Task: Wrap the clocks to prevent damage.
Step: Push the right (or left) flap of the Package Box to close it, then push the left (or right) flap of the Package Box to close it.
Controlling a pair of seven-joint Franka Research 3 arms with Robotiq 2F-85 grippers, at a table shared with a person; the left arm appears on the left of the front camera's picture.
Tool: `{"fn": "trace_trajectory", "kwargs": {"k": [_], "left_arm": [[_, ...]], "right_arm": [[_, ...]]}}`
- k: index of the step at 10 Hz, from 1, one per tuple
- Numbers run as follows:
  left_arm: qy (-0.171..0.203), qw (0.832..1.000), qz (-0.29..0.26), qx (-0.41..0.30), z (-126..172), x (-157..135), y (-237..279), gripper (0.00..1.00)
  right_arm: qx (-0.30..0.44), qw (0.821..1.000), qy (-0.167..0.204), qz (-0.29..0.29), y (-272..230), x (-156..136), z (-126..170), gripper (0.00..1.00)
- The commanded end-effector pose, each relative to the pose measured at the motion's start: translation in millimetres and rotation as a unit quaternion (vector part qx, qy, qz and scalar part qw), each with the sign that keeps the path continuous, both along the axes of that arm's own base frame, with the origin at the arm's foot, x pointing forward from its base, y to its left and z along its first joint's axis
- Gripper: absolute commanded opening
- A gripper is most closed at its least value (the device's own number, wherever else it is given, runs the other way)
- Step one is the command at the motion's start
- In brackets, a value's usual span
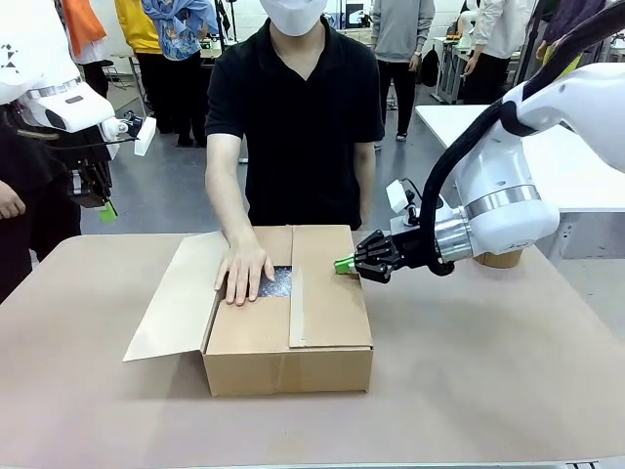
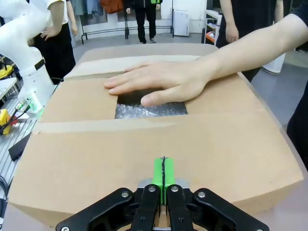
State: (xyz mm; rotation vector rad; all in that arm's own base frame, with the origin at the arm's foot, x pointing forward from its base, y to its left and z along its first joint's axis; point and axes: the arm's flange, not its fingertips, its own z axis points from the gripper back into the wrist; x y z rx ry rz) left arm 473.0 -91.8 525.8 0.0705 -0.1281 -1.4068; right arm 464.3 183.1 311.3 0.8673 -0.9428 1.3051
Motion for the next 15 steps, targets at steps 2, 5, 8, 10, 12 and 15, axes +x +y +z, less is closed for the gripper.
{"fn": "trace_trajectory", "kwargs": {"k": [2, 5, 8, 10, 12, 15], "left_arm": [[-0.001, 1.0, 0.01, -0.001, 1, 0, 0, 0.01], [-0.001, 1.0, 0.01, -0.001, 1, 0, 0, 0.01], [-0.001, 1.0, 0.01, -0.001, 1, 0, 0, 0.01], [-0.001, 1.0, 0.01, -0.001, 1, 0, 0, 0.01], [-0.001, 1.0, 0.01, -0.001, 1, 0, 0, 0.01], [-0.001, 1.0, 0.01, -0.001, 1, 0, 0, 0.01]], "right_arm": [[-0.018, 1.0, -0.011, -0.011, 3, 6, -21, 0.01], [0.001, 1.0, -0.001, 0.001, 1, 2, -1, 0.01], [0.001, 1.0, -0.001, 0.001, 1, 2, -1, 0.01], [0.001, 1.0, -0.001, 0.001, 1, 2, -1, 0.01], [0.001, 1.0, -0.001, 0.001, 1, 2, -1, 0.01], [0.001, 1.0, -0.001, 0.001, 1, 2, -1, 0.01]]}}
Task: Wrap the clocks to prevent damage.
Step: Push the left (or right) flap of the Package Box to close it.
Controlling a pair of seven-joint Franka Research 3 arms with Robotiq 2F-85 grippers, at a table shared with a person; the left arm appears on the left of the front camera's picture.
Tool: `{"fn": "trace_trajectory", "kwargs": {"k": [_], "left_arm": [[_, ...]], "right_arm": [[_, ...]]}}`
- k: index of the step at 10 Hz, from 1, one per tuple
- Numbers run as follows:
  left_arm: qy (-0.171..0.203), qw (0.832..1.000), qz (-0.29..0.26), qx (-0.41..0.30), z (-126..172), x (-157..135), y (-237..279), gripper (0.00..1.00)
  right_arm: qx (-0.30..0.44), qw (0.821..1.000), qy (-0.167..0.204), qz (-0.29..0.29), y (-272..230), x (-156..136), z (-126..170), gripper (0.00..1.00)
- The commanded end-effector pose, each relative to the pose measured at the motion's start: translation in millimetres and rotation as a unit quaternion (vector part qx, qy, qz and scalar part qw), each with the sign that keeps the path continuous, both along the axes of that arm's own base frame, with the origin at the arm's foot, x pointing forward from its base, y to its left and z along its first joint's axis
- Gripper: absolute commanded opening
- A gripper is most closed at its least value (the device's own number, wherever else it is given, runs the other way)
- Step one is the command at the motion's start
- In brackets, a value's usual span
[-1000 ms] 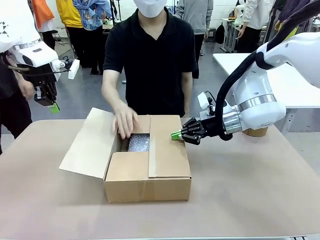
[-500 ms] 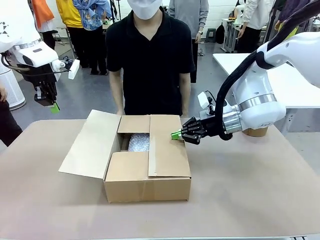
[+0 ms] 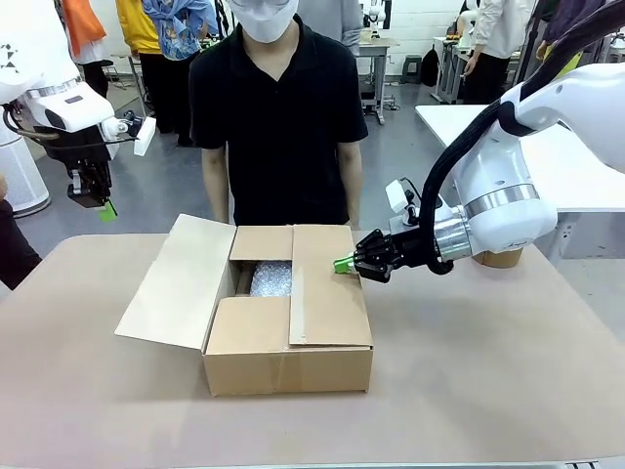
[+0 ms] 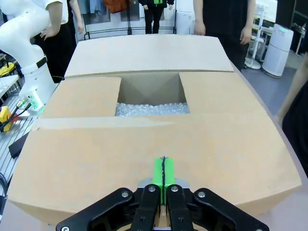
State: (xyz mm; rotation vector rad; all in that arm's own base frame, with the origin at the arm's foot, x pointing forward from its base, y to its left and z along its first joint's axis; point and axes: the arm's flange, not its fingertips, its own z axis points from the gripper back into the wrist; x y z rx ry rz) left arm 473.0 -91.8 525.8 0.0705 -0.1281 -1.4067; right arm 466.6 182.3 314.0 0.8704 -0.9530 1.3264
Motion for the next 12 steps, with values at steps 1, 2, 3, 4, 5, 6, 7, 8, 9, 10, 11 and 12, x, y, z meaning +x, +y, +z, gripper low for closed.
{"fn": "trace_trajectory", "kwargs": {"k": [1, 2, 3, 4, 5, 6, 7, 8, 9, 10, 11, 12], "left_arm": [[-0.001, 1.0, 0.01, -0.001, 1, 0, 0, 0.01], [0.0, 1.0, 0.0, 0.0, 0, 0, 0, 0.01], [0.027, 0.993, -0.042, -0.109, -7, 13, 27, 0.01], [0.013, 0.984, -0.046, -0.173, -32, -2, 56, 0.01], [0.028, 0.968, -0.066, -0.241, -49, 12, 82, 0.01], [0.045, 0.953, -0.074, -0.289, -70, 22, 101, 0.01], [0.024, 0.931, -0.075, -0.358, -103, 4, 115, 0.01], [0.009, 0.919, -0.072, -0.388, -127, 6, 119, 0.01], [0.021, 0.896, -0.087, -0.435, -136, 18, 123, 0.01], [0.028, 0.878, -0.083, -0.471, -155, 8, 124, 0.01], [0.025, 0.902, -0.041, -0.428, -153, 7, 119, 0.01], [0.009, 0.896, -0.074, -0.438, -148, 1, 125, 0.01]], "right_arm": [[-0.001, 1.0, 0.008, -0.007, 1, 0, -3, 0.01], [-0.001, 1.0, 0.008, -0.007, 1, 0, -3, 0.01], [-0.001, 1.0, 0.008, -0.007, 1, 0, -3, 0.01], [-0.001, 1.0, 0.008, -0.007, 1, 0, -3, 0.01], [-0.001, 1.0, 0.008, -0.007, 1, 0, -3, 0.01], [-0.001, 1.0, 0.008, -0.007, 1, 0, -3, 0.01], [-0.001, 1.0, 0.008, -0.007, 1, 0, -3, 0.01], [-0.001, 1.0, 0.008, -0.007, 1, 0, -3, 0.01], [-0.001, 1.0, 0.008, -0.007, 1, 0, -3, 0.01], [-0.001, 1.0, 0.008, -0.007, 1, 0, -3, 0.01], [-0.001, 1.0, 0.008, -0.007, 1, 0, -3, 0.01], [-0.001, 1.0, 0.008, -0.007, 1, 0, -3, 0.01]]}}
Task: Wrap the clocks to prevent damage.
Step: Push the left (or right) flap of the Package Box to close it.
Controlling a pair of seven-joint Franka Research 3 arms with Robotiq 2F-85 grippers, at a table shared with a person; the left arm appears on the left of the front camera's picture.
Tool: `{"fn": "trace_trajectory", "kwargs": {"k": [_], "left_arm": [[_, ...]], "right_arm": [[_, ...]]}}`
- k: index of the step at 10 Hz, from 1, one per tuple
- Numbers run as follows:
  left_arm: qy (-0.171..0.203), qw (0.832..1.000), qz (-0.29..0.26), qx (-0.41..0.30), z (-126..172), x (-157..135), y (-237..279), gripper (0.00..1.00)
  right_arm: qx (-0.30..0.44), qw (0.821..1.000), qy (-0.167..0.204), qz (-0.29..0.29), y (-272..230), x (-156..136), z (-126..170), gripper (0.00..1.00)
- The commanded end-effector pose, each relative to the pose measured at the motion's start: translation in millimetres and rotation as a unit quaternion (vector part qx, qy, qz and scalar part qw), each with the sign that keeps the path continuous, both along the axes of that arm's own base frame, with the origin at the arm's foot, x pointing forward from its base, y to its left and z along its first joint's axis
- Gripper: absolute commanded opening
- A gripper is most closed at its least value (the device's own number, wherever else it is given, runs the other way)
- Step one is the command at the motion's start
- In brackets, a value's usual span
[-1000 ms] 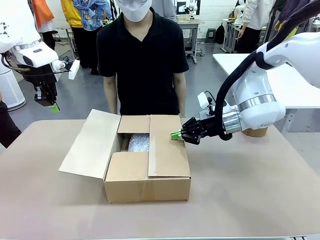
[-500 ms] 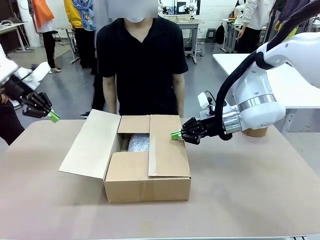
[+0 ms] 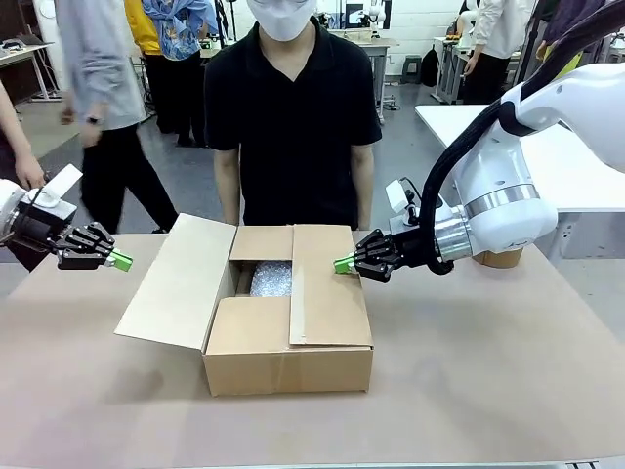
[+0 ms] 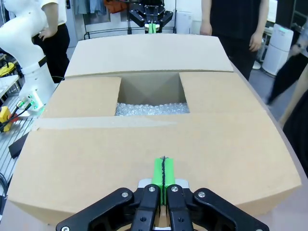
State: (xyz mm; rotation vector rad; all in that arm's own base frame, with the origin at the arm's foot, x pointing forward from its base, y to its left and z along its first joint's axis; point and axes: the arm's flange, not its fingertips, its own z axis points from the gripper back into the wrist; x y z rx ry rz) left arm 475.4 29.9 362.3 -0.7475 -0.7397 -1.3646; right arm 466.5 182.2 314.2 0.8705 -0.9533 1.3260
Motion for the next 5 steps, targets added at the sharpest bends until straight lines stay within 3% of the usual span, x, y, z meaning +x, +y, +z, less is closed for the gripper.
{"fn": "trace_trajectory", "kwargs": {"k": [1, 3, 5], "left_arm": [[-0.016, 1.0, -0.001, 0.009, 15, -1, 3, 0.01], [-0.004, 1.0, -0.001, 0.002, 4, 0, 0, 0.01], [0.033, 0.995, -0.034, -0.089, -30, 4, -20, 0.01]], "right_arm": [[-0.001, 1.0, 0.008, -0.007, 2, 0, -4, 0.01], [-0.001, 1.0, 0.008, -0.007, 2, 0, -4, 0.01], [-0.001, 1.0, 0.008, -0.007, 2, 0, -4, 0.01]]}}
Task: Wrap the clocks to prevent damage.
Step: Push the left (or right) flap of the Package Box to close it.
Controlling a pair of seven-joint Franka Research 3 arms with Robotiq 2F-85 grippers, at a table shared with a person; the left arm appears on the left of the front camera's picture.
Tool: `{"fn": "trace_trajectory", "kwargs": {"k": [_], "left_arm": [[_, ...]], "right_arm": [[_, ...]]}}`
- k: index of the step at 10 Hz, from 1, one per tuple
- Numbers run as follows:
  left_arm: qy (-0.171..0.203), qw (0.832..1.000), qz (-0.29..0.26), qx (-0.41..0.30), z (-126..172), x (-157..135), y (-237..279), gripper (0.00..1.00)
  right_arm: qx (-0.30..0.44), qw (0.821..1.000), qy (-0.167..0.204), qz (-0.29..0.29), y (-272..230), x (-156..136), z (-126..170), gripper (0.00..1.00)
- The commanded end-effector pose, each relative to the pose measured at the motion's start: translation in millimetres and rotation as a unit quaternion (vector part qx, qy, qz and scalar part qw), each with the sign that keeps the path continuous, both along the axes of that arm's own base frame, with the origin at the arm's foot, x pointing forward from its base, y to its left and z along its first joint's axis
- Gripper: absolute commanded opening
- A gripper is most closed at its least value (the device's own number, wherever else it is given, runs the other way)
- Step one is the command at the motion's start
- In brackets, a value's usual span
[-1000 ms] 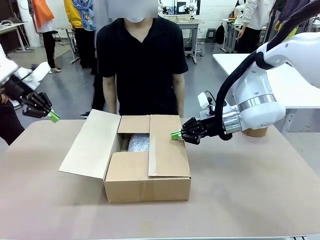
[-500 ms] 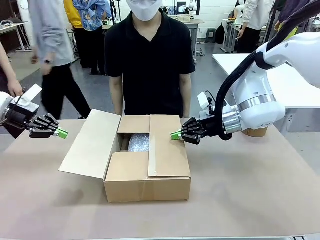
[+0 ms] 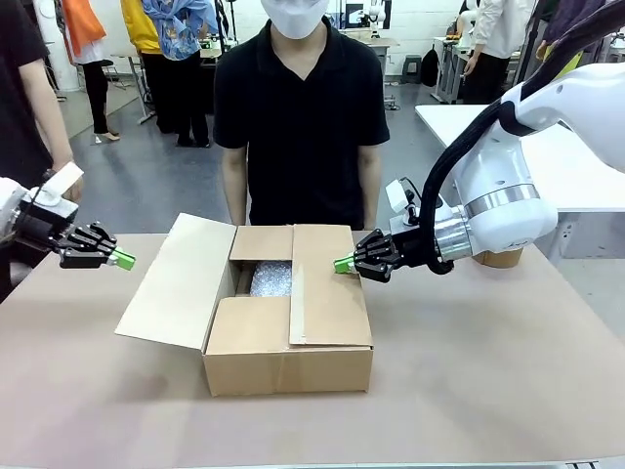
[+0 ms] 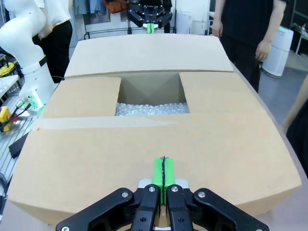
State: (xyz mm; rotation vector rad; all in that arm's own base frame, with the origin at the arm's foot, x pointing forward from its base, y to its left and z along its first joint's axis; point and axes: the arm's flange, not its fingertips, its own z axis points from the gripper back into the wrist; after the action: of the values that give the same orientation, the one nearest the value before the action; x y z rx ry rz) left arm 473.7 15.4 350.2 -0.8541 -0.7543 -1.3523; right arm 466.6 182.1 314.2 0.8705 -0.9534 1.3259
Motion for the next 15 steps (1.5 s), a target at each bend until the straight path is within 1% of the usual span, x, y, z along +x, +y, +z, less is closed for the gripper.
{"fn": "trace_trajectory", "kwargs": {"k": [1, 3, 4, 5, 6, 7, 8, 10, 11, 13, 15], "left_arm": [[0.019, 0.997, -0.03, -0.073, -28, 4, -16, 0.01], [0.018, 0.991, -0.045, -0.125, -30, 5, -36, 0.01], [0.018, 0.986, -0.05, -0.157, -28, 2, -44, 0.01], [0.025, 0.978, -0.055, -0.199, -21, 8, -50, 0.01], [0.024, 0.972, -0.054, -0.226, -17, 7, -56, 0.01], [0.025, 0.971, -0.059, -0.232, -16, 3, -67, 0.01], [0.029, 0.973, -0.068, -0.22, -15, 7, -80, 0.01], [0.023, 0.977, -0.076, -0.198, -25, 5, -117, 0.01], [0.028, 0.978, -0.082, -0.19, -28, 12, -134, 0.01], [0.014, 0.98, -0.081, -0.182, -34, 17, -154, 0.01], [0.005, 0.982, -0.079, -0.171, -37, 25, -163, 0.01]], "right_arm": [[-0.001, 1.0, 0.008, -0.007, 2, 0, -4, 0.01], [-0.001, 1.0, 0.008, -0.007, 2, 0, -4, 0.01], [-0.001, 1.0, 0.008, -0.007, 2, 0, -4, 0.01], [-0.001, 1.0, 0.008, -0.007, 2, 0, -4, 0.01], [-0.001, 1.0, 0.008, -0.007, 2, 0, -4, 0.01], [-0.001, 1.0, 0.008, -0.007, 2, 0, -4, 0.01], [-0.001, 1.0, 0.008, -0.007, 2, 0, -4, 0.01], [-0.001, 1.0, 0.008, -0.007, 2, 0, -4, 0.01], [-0.001, 1.0, 0.008, -0.007, 2, 0, -4, 0.01], [-0.001, 1.0, 0.008, -0.007, 2, 0, -4, 0.01], [-0.001, 1.0, 0.008, -0.007, 2, 0, -4, 0.01]]}}
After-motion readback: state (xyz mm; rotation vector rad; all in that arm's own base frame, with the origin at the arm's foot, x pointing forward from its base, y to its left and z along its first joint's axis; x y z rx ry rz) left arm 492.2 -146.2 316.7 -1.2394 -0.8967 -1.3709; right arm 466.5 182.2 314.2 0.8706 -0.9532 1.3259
